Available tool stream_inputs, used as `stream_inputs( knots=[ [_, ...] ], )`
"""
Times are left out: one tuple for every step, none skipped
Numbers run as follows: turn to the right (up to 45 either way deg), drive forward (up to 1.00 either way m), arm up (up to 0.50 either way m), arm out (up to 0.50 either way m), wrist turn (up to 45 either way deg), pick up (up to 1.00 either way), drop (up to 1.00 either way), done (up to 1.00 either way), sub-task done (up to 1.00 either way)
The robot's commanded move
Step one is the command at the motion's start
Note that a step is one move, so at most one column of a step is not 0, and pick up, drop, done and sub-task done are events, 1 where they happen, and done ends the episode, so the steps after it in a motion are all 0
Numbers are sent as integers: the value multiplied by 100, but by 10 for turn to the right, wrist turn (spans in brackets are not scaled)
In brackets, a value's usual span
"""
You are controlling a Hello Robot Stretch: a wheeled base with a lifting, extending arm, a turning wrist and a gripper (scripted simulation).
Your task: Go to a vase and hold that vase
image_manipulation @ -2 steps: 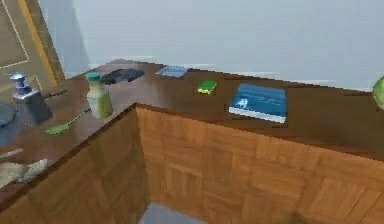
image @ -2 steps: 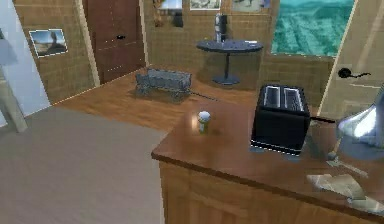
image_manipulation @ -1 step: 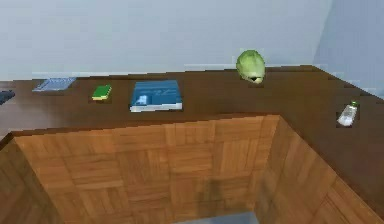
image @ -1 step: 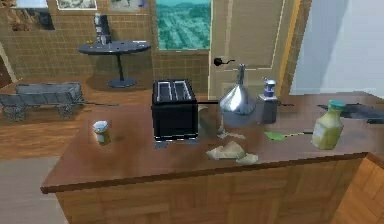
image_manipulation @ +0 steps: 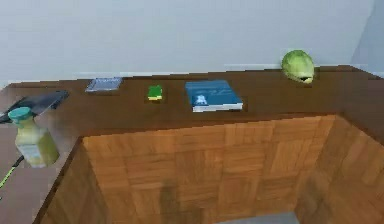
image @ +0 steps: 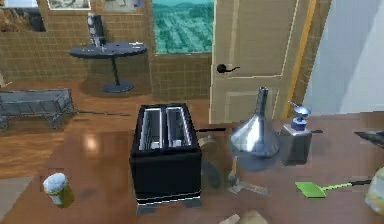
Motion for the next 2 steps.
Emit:
stream_inputs(
  knots=[
    [-450,0,0,0,0,0,0,0,0],
    [-210,0,0,0,0,0,0,0,0]
  ],
)
